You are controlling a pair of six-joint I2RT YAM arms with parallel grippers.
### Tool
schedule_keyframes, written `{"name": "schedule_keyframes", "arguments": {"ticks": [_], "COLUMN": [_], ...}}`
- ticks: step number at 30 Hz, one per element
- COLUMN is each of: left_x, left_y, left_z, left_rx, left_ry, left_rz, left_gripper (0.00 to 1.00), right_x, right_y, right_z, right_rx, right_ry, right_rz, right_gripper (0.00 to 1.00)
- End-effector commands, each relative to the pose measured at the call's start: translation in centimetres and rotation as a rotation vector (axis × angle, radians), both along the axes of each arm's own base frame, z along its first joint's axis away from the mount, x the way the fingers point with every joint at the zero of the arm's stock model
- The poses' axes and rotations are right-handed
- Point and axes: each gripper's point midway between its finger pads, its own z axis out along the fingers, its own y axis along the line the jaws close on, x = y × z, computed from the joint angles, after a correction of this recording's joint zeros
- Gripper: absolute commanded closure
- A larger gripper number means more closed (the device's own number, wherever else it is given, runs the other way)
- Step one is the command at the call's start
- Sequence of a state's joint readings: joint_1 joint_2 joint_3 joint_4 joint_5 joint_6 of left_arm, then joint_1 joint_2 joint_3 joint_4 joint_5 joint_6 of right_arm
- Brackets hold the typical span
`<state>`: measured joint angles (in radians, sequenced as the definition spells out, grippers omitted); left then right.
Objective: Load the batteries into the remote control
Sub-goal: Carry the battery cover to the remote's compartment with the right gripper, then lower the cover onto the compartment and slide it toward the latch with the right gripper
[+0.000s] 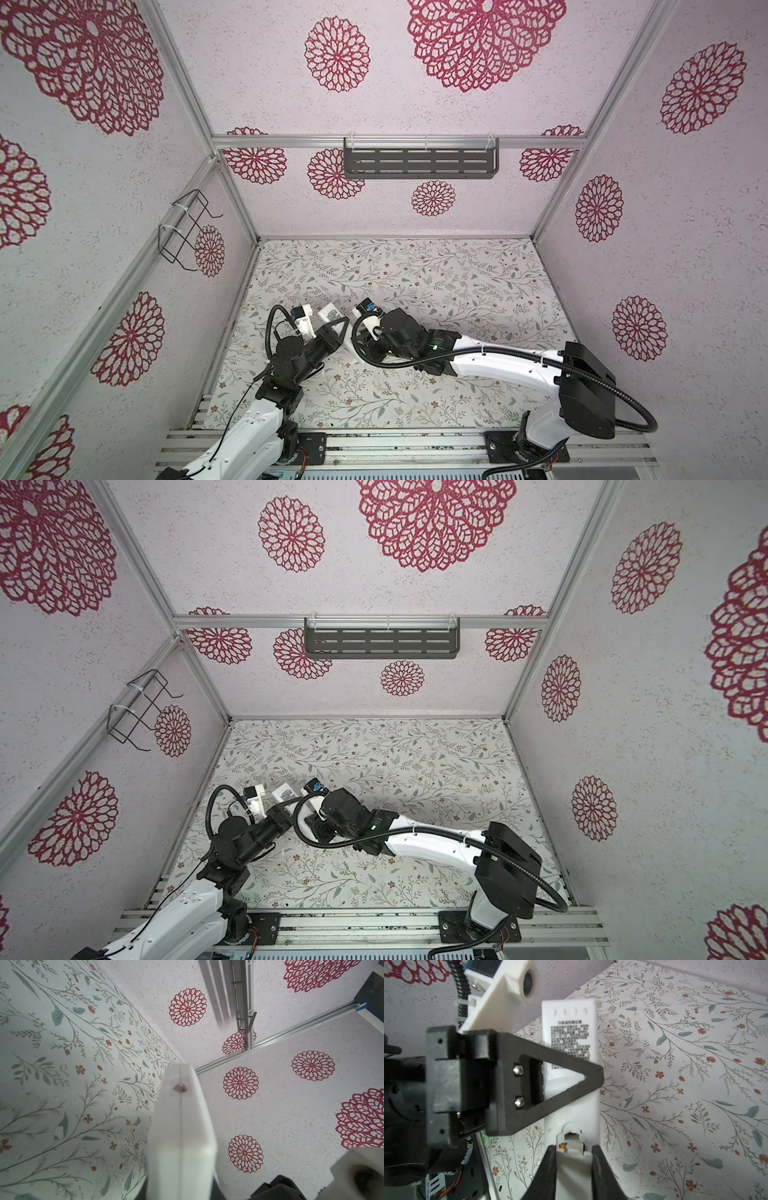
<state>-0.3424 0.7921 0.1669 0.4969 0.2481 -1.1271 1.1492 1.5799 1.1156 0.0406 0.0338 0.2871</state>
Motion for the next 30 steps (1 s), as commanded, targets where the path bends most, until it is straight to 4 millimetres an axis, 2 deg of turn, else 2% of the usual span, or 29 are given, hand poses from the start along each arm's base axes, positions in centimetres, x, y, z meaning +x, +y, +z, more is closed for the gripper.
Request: {"name": "schedule_keyframes", "arguments": {"ticks": [1, 13, 27, 30], "left_x": [0.0, 0.0, -0.1, -0.1], "left_y": [0.0, 0.0, -0.4, -0.5], "left_z": [1.4, 1.5, 1.7, 1.7], "left_rx": [-0.024, -0.024, -0.018, -0.018], "left_ry": [-0.051, -0.055, -0.06, -0.057], "left_rz": [0.003, 0.003, -0.018, -0.024], "left_gripper": [1.0, 1.0, 1.0, 1.0], "right_x": [-0.5, -0.8, -0.9, -1.0], "right_y": [0.6, 0.8, 1.0, 0.9], "right_z": [0.3, -0.2, 0.7, 0.9], "right_rx": [-0.005, -0.016, 0.009, 0.011], "right_ry": [-0.013, -0.002, -0.011, -0.015], "right_rz": [0.025, 0.039, 0.041, 0.041], "right_gripper": [0.92, 0.91, 0.61, 0.58]}}
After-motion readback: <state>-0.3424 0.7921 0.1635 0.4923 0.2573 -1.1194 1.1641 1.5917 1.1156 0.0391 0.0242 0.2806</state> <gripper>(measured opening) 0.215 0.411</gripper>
